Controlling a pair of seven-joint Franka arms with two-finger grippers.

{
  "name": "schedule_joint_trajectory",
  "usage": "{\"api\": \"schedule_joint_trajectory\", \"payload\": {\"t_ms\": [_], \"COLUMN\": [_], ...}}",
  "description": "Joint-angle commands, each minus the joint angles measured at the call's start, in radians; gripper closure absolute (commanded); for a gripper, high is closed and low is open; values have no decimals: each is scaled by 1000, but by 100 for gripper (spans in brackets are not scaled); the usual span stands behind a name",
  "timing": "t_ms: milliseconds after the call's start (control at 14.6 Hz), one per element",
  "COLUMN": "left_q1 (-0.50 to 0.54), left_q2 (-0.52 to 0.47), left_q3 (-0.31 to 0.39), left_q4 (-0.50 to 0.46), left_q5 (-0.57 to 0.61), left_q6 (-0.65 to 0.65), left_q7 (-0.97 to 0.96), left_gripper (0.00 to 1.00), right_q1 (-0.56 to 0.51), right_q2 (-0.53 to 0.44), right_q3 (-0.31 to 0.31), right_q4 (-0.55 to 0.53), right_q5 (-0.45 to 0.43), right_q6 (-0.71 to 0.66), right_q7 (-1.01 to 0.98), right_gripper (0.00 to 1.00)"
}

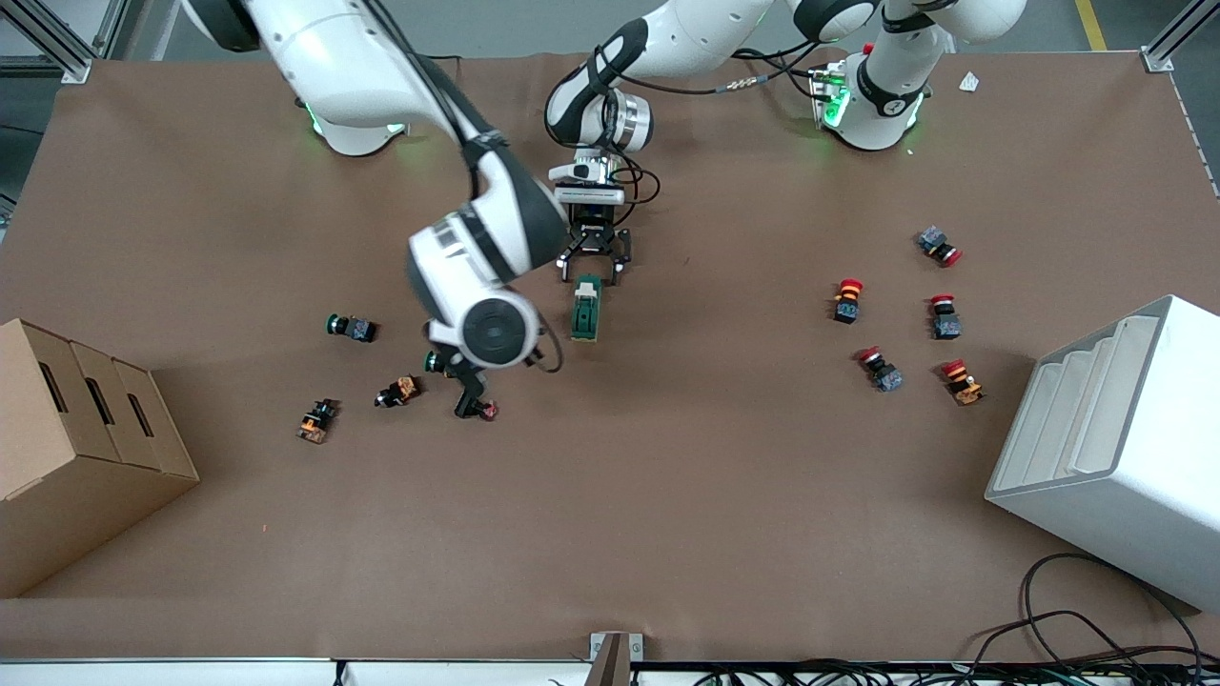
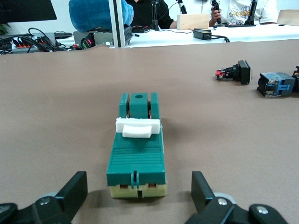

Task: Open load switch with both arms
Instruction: 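Withdraw the right gripper from the switch toward its side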

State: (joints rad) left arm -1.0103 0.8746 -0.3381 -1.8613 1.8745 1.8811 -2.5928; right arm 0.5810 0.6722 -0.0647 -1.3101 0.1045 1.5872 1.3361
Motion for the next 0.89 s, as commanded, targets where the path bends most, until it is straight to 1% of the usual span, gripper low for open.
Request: {"api": "schedule_joint_trajectory", "payload": {"t_ms": [0, 137, 341, 546, 683, 820], "left_q1": [-10, -5, 4, 7, 18, 62], "left_q2": [4, -29, -83, -115, -153, -202], "left_q3": [-18, -38, -62, -81, -78, -78], "left_q4": [2, 8, 27, 115, 189, 229], "left_q5": [-63, -139, -265, -453, -619, -740], "left_q6": [27, 27, 36, 41, 41, 41], "left_q7": [23, 91, 173, 281, 435, 569], "left_gripper": [2, 2, 2, 1, 1, 1], "right_q1": [-93, -160, -291, -424, -490, -550], "right_q2": [-80, -138, -233, -295, -331, -350], "right_q3": [17, 17, 17, 17, 16, 16], "right_q4": [-26, -43, -81, -81, -78, -74], "right_q5": [-71, -107, -108, -118, -134, -137], "right_q6": [-1, -6, -13, -67, -84, -104], "right_q7": [-269, -487, -830, -1114, -1262, -1353], "right_gripper": [0, 0, 0, 0, 0, 0]}}
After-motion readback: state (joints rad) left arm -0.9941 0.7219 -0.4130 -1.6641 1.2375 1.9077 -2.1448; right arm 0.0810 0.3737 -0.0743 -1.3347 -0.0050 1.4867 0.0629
